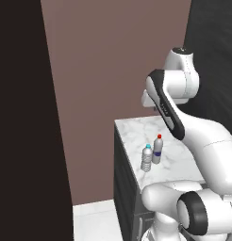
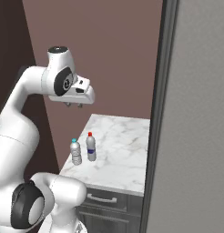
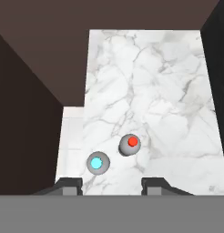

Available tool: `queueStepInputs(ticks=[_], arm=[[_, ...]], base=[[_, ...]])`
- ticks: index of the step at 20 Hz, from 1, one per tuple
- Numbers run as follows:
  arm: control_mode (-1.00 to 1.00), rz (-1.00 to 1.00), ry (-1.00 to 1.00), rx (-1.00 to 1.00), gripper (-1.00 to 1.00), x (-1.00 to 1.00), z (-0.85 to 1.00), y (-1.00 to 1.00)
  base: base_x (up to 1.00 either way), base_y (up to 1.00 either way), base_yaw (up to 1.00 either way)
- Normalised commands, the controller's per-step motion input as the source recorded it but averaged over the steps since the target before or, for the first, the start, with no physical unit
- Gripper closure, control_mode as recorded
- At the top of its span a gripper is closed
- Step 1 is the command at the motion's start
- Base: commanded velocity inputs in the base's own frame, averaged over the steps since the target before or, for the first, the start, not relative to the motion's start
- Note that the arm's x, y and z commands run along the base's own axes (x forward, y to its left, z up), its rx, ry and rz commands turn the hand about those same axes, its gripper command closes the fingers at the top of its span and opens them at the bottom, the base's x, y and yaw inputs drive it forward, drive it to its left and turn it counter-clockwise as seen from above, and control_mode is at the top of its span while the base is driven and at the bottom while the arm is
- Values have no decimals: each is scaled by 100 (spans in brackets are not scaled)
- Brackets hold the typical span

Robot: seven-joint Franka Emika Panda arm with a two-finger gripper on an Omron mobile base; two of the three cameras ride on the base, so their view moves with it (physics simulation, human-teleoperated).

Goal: Take the bottled waters from the counter and place them in the freezer to freeze. Close the freezer door after placing the bottles.

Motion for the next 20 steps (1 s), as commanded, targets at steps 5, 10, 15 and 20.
queueStepInputs(ticks=[5, 10, 15, 20], arm=[[-100, 0, 0, 0, -100, -10, 0, 3], [-100, -5, -1, 1, -100, -23, -11, -20], [-100, 7, 0, 8, -100, -29, -9, -70], [-100, 21, 3, 7, -100, -17, -10, -57]], base=[[0, 0, 0], [0, 0, 0], [0, 0, 0], [0, 0, 0]])
